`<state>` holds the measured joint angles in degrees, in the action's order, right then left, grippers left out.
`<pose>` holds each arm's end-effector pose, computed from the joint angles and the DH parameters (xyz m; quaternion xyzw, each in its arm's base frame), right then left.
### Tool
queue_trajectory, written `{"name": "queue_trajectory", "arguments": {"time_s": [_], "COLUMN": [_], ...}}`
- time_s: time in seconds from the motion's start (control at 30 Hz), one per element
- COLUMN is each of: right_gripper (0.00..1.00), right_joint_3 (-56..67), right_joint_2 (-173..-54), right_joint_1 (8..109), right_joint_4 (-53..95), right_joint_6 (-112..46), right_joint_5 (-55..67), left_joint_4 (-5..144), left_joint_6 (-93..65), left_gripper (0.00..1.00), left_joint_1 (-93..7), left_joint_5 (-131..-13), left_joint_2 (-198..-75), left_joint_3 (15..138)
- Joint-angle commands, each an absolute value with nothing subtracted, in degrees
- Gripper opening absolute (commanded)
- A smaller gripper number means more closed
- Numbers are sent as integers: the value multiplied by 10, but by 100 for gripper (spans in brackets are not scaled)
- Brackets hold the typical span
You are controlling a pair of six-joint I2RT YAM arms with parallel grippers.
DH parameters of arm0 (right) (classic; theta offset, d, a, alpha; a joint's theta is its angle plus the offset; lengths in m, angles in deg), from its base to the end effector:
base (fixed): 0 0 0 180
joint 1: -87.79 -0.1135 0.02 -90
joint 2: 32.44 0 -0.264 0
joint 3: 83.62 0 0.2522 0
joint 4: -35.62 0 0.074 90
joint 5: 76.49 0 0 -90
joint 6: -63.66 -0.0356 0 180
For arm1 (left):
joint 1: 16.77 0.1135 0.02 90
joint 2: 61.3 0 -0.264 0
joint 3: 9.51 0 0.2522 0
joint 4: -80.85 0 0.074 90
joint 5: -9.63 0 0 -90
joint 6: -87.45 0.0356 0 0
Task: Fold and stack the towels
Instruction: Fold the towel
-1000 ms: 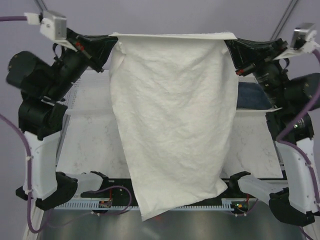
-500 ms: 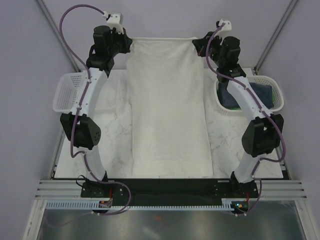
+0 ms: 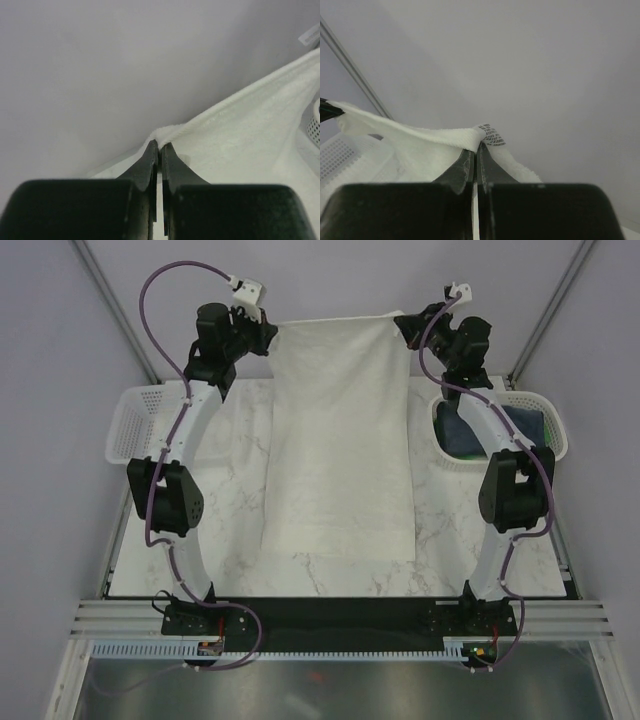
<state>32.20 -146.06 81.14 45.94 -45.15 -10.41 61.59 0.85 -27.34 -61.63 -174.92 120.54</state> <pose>0.4769 0.0701 0.3882 -0.0959 0.6259 0.2946 0.7157 0.4651 -0.0984 0.4214 0.1983 0.6957 -0.1602 0.6715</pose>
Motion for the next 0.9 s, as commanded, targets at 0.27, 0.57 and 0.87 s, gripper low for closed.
{"name": "queue_trajectory", "arguments": {"time_s": [0.27,0.57,0.87], "right_gripper": [0,0,0], "right_joint_3": [149,66,-104], "right_joint_2": [-1327,-1195,-1047], "right_joint_1": [830,828,767], "right_joint_4": [306,120,28], "right_joint_6": [-369,-338,-371], "right_joint_5": [-129,-108,-78], "left_joint_4": [622,551,478], "left_joint_6": [98,148,158], "left_gripper": [2,2,2], "left_joint_1": [-277,-310,-372], "left_joint_5": [-505,-551,-631], "left_joint_2": [-1611,-1481,-1338], "left_joint_3": [937,826,678]}}
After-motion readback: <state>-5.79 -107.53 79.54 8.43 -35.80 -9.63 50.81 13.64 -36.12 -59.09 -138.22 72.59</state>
